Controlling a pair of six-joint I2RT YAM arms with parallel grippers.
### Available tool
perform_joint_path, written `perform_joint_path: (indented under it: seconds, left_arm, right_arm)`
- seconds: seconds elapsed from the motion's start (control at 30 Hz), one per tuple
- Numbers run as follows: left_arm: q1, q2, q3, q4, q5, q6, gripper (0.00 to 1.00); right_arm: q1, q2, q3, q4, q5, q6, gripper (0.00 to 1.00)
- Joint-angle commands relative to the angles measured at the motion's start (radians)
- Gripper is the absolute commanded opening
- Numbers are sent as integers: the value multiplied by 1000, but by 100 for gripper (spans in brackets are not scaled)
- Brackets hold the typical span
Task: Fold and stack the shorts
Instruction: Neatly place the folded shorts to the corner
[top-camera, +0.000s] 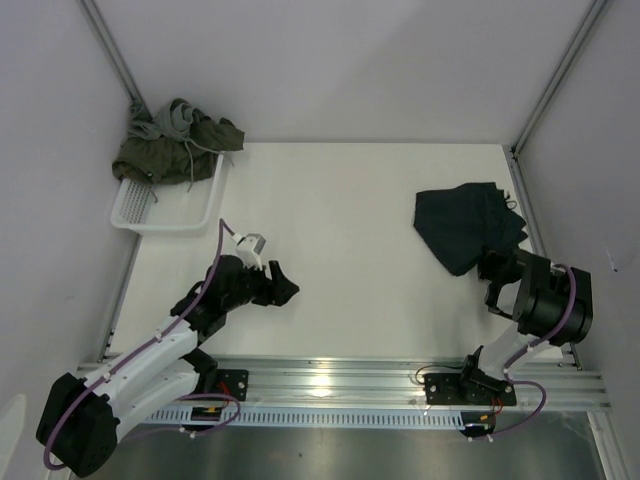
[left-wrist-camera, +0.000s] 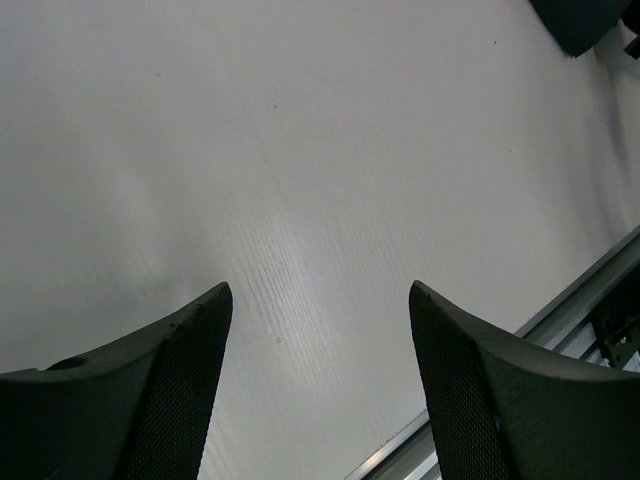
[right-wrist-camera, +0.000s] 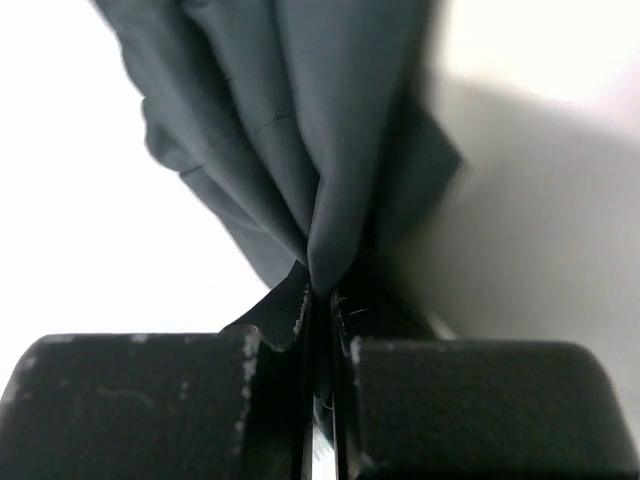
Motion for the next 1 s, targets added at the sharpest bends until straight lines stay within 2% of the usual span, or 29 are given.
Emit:
perform_joint_path:
  seconds: [0.0, 0.13, 0.2, 0.3, 0.33, 0.47, 0.57, 0.73, 0.77, 0.83, 0.9, 0.93, 0.97]
  left_arm:
    - [5, -12, -1, 1, 19, 7, 74]
    - [5, 12, 14, 12, 16, 15, 74]
    - [5, 38, 20, 27, 14, 18, 73]
    - [5, 73, 37, 44, 8, 21, 73]
    - [5, 81, 38, 46, 7, 21, 73]
    - [5, 112, 58, 52, 11, 26, 73]
    - [5, 136, 81, 54, 10, 35, 73]
    - [5, 176, 97, 85, 17, 42, 73]
    - [5, 182, 92, 99, 23, 41, 73]
    - [5, 187, 94, 104, 26, 39, 73]
    - [5, 181, 89, 101, 31, 38, 73]
    - [5, 167, 83, 101, 30, 38, 73]
    - [5, 158, 77, 97, 27, 36, 73]
  right_arm:
    - [-41, 85, 110, 178, 172, 141, 0]
    - [-68, 260, 250, 278, 101, 185, 0]
    - [-46, 322, 329, 247, 63, 166, 0]
    - [26, 461, 461, 254, 100, 189, 0]
    - [38, 461, 494, 252, 100, 189, 0]
    - [86, 596, 678, 182, 127, 165, 0]
    - [101, 650, 799, 69, 127, 148, 0]
    - [109, 690, 874, 41, 135, 145, 1]
    - [106, 698, 893, 56, 127, 139, 7]
    - [104, 711, 899, 62, 114, 149, 13]
    - [98, 719, 902, 81, 112, 161, 6]
    - [97, 718, 899, 79, 115, 171, 6]
    - [97, 716, 894, 85, 121, 192, 11]
